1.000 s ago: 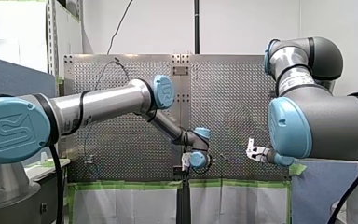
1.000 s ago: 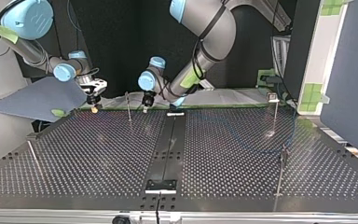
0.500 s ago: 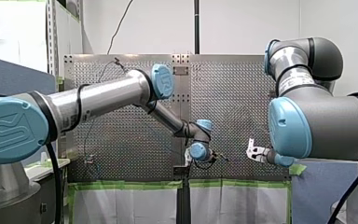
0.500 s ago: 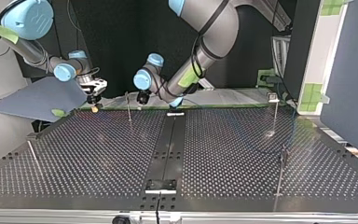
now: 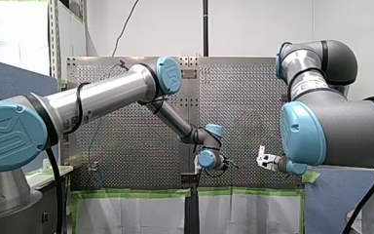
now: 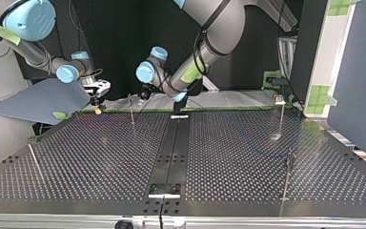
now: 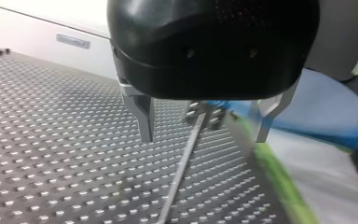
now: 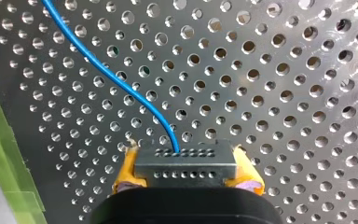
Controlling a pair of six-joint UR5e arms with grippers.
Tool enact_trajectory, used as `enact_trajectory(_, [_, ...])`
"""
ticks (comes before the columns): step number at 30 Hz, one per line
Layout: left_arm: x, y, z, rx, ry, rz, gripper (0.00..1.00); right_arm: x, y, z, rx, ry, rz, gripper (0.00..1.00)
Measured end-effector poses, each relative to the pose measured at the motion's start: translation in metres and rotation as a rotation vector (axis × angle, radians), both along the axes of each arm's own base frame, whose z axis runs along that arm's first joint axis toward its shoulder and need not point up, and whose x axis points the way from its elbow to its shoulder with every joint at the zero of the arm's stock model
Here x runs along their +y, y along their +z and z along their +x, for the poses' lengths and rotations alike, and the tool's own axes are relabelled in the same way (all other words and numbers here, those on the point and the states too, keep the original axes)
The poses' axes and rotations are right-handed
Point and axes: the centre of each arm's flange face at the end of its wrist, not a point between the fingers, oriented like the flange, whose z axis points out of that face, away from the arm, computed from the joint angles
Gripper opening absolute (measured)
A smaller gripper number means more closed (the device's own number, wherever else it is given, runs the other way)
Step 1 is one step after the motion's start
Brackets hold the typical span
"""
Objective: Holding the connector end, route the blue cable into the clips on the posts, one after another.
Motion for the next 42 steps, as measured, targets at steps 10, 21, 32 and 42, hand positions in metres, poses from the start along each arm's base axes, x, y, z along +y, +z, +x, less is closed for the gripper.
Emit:
enact_trajectory(10, [0.007,-0.021,-0.019,0.033,-0.033,0.030,0.98,0.004,-0.015,-0.003,0.002,-0.003,0.021,0.00])
enact_trajectory(21, [-0.010,-0.018,-0.027,0.008,-0.106,-0.033,0.98,0.004,-0.018,-0.003,0.005,-0.004,0.022,0.00])
enact_trajectory(32, [-0.015,-0.017,-0.029,-0.004,-0.109,-0.053,0.98,0.004,-0.018,-0.003,0.004,-0.004,0.023,0.00])
enact_trajectory(42, [-0.016,-0.017,-0.030,-0.003,-0.107,-0.060,0.98,0.004,-0.017,-0.003,0.003,-0.004,0.023,0.00])
